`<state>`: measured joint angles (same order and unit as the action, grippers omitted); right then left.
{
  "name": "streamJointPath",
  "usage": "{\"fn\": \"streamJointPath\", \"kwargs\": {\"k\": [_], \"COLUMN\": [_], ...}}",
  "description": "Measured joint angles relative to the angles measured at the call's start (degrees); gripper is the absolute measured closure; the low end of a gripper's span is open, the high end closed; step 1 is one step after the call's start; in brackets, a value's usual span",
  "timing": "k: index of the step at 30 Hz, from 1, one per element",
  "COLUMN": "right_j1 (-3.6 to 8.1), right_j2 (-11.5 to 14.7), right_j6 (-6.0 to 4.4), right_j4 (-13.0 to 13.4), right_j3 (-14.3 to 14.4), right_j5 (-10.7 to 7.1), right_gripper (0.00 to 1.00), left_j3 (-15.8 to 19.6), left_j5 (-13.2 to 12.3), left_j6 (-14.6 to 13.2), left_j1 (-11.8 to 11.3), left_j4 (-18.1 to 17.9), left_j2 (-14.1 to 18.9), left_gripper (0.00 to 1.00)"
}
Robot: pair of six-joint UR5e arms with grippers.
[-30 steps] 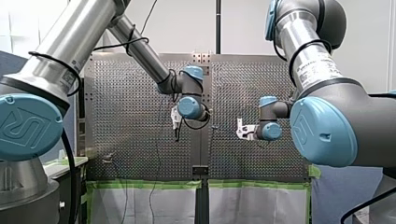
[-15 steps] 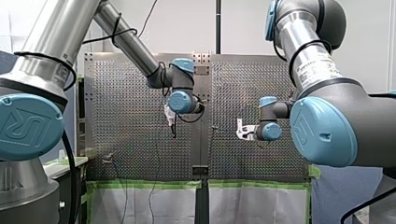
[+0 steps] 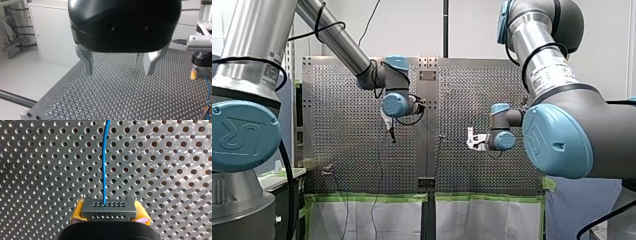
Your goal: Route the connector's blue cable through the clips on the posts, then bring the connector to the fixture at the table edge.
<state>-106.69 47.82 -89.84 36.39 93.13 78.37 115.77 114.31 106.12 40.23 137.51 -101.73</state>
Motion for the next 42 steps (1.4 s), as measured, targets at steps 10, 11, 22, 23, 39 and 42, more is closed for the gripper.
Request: {"fn": "streamJointPath", "kwargs": {"k": [10, 11, 22, 23, 39, 42], "right_j1": [0.06, 0.05, 0.65, 0.82, 3.57, 4.06], "right_j2": [0.0, 0.0, 0.2, 0.4, 7.6, 8.5], "right_j6": [0.01, 0.00, 0.06, 0.07, -3.04, -3.29], "right_j4": [-0.1, -0.1, -0.7, -1.0, -3.9, -4.0], "right_j3": [-0.1, -0.2, -0.6, -0.8, -1.1, -1.1], "right_j5": [0.06, 0.07, 0.85, 1.19, 6.82, 6.94], "right_gripper": [1.00, 1.00, 1.00, 1.00, 1.00, 1.00], "left_j3": [4.6, 5.0, 10.4, 10.8, 17.8, 18.1], "left_j5": [0.5, 0.7, 1.0, 1.0, 0.7, 0.7], "left_j6": [-0.6, -0.8, -2.4, -2.4, -2.1, -2.1], "left_j1": [0.0, 0.1, 0.5, 0.5, 0.6, 0.6], "left_j4": [-0.9, -0.9, -4.1, -4.3, -4.8, -4.7], "left_j2": [4.6, 4.9, 2.6, 2.5, 2.5, 2.5], "left_gripper": [0.02, 0.02, 0.02, 0.02, 0.02, 0.02]}}
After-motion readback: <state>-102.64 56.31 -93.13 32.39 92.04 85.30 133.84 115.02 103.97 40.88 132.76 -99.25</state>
